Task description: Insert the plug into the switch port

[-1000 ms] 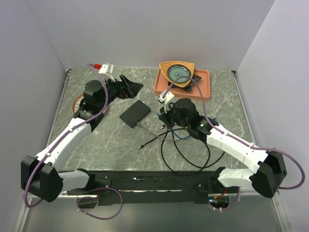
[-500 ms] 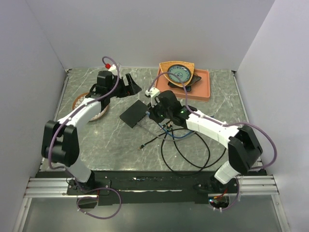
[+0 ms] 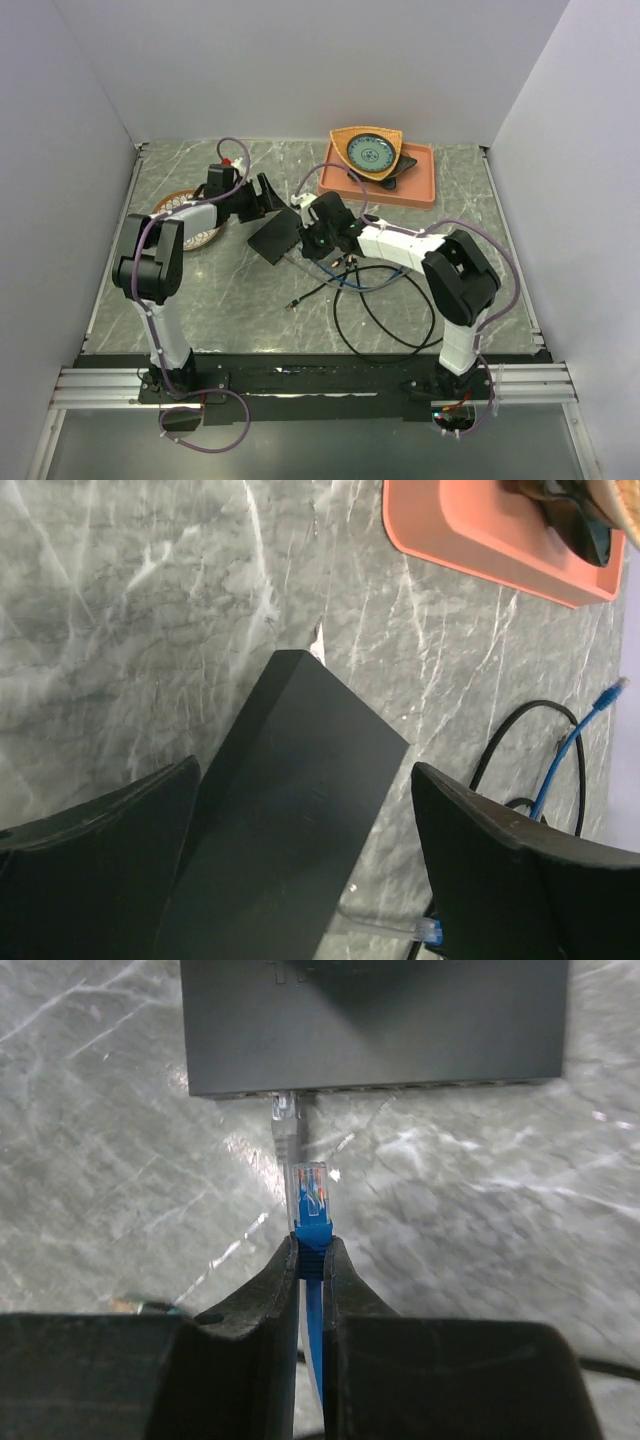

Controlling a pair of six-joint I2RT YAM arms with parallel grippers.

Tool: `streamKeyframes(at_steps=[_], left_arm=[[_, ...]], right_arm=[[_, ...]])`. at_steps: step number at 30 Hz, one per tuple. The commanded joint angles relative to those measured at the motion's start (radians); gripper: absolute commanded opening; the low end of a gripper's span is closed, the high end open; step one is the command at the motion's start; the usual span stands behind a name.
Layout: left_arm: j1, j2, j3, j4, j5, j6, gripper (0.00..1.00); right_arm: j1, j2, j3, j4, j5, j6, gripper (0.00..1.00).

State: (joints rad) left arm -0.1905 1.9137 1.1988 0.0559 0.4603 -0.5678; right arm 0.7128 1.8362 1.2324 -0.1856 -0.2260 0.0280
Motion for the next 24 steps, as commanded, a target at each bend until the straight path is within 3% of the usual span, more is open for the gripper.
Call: streamKeyframes(at_steps=[1, 12, 24], left_arm=[[0.008, 0.03, -0.027, 0.107, 0.058, -0.033, 0.9], [0.01, 0.045, -0.073, 0.136, 0.07, -0.044, 0.82], [0.01, 0.045, -0.077, 0.144, 0.107, -0.03, 0.7]], right_arm=[[-0.007, 0.044, 0.039, 0.044, -0.016, 0.039, 0.0], [-0.009, 0.175, 0.073, 0.052, 0.0, 0.092, 0.0], [-0.015, 0.173, 0.041, 0.106, 0.028, 0.125, 0.0]])
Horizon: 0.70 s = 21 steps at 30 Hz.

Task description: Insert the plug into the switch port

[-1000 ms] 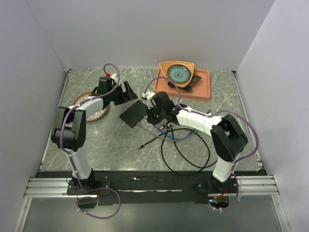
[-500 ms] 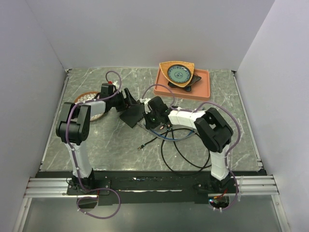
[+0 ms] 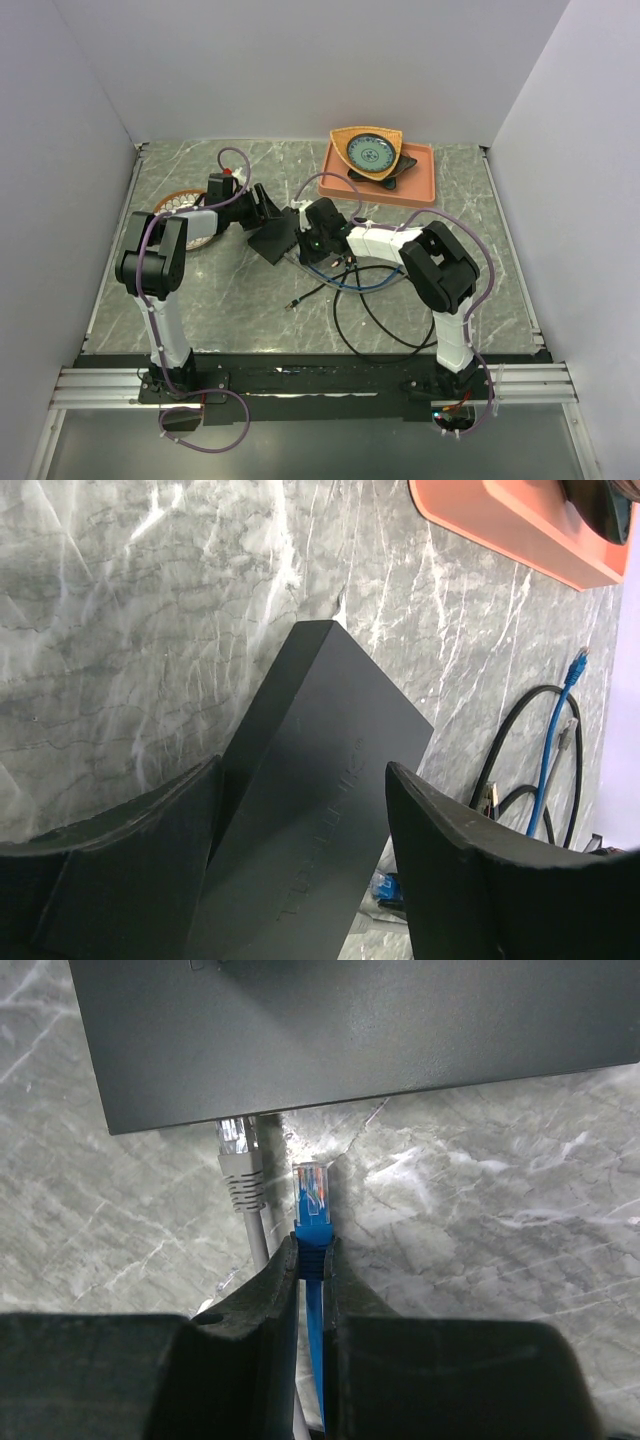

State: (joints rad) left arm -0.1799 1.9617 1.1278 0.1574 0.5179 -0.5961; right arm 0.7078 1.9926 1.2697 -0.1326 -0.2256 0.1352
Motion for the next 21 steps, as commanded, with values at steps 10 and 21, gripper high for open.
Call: streamKeyframes(at_steps=[10, 21], left_arm=[[-0.001, 0.002, -0.003, 0.034, 0.065, 0.009, 0.69], [-0.001, 0.009, 0.006, 0.022, 0.074, 0.016, 0.68]], right_arm=[[-0.008, 0.041, 0.039, 0.067, 0.006, 0.029, 0.0], [-0.011, 0.078, 0.089, 0.048, 0.022, 0.027, 0.0]])
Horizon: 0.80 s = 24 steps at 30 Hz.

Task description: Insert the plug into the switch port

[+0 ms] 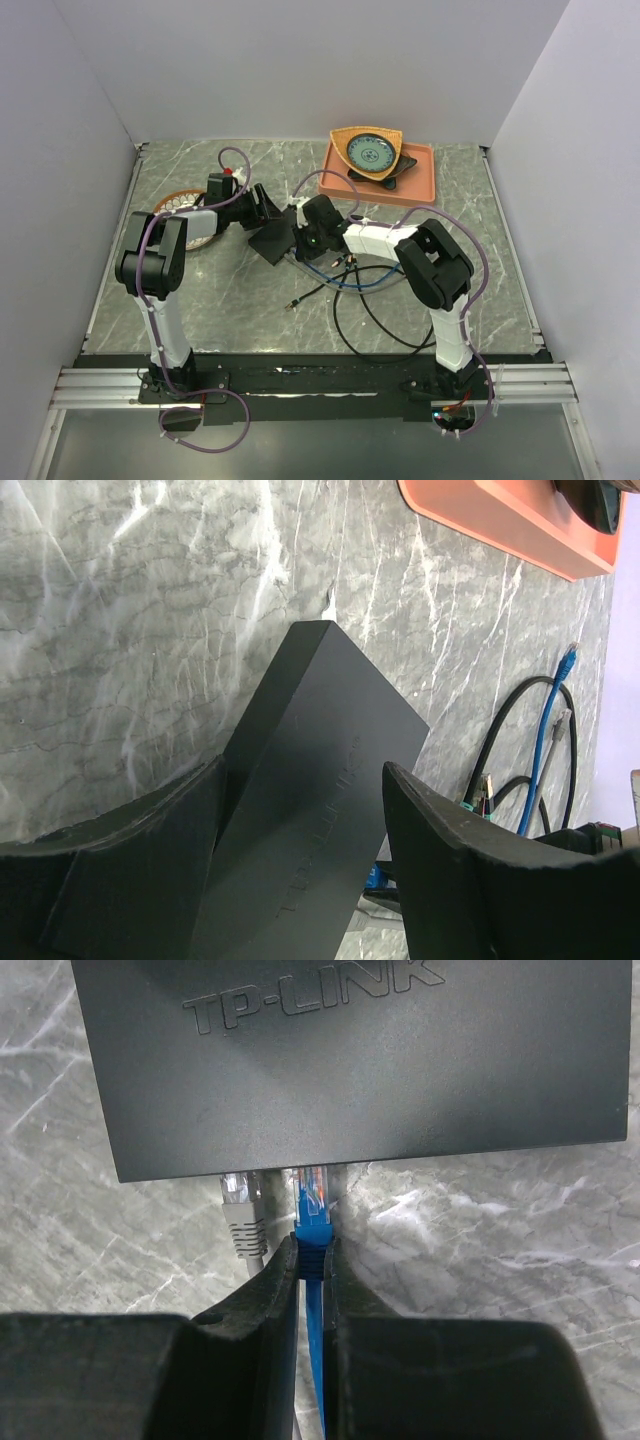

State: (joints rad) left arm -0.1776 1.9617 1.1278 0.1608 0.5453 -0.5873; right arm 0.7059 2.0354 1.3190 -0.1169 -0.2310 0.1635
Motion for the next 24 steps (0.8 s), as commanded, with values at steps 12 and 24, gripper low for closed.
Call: streamKeyframes(at_steps=[12, 24], left_arm=[[-0.003, 0.009, 0.003, 0.037, 0.067, 0.001, 0.68], [-0.003, 0.016, 0.007, 0.037, 0.073, 0.003, 0.67]], right_arm=[[-0.014, 0.022, 0.048, 0.043, 0.048, 0.004, 0.0], [-0.017, -0.014, 0.045, 0.051, 0.091, 0.005, 0.0]])
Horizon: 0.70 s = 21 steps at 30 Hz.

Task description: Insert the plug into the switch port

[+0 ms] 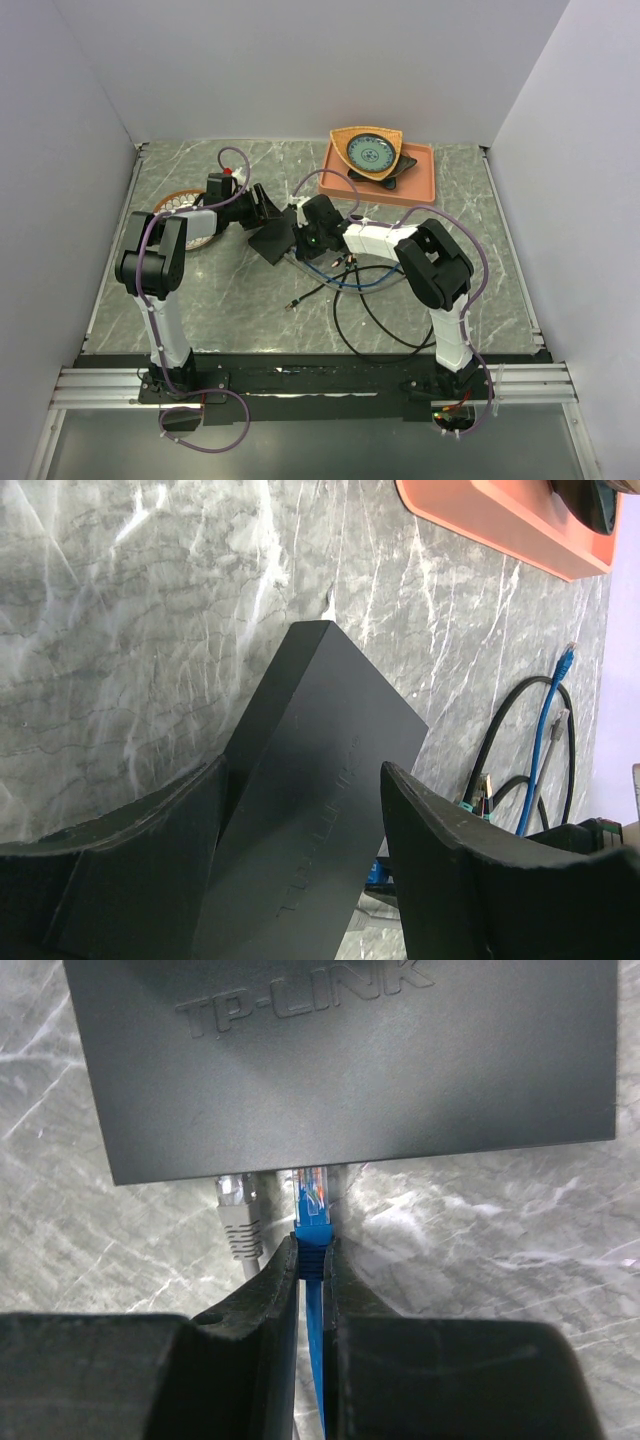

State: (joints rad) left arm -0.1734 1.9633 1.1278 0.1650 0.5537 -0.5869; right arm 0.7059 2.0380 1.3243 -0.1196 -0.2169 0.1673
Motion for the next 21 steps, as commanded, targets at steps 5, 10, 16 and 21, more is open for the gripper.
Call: streamKeyframes(at_steps=[5, 10, 16, 21], left_arm=[[-0.008, 0.017, 0.012, 0.027, 0.069, 0.006, 0.67], [-0.008, 0.019, 0.013, 0.03, 0.077, -0.001, 0.67], [-0.009, 0.02, 0.017, 0.033, 0.088, -0.001, 0.67], [-0.009, 0.025, 0.017, 0.031, 0.091, 0.004, 0.68]], right_arm=[[-0.019, -0.032, 0.032, 0.078, 0.077, 0.0, 0.0], [-0.017, -0.013, 0.062, 0.069, 0.045, 0.006, 0.0], [-0.006, 0.004, 0.075, 0.087, 0.016, 0.015, 0.0], [-0.002, -0.005, 0.081, 0.103, 0.013, 0.02, 0.0]])
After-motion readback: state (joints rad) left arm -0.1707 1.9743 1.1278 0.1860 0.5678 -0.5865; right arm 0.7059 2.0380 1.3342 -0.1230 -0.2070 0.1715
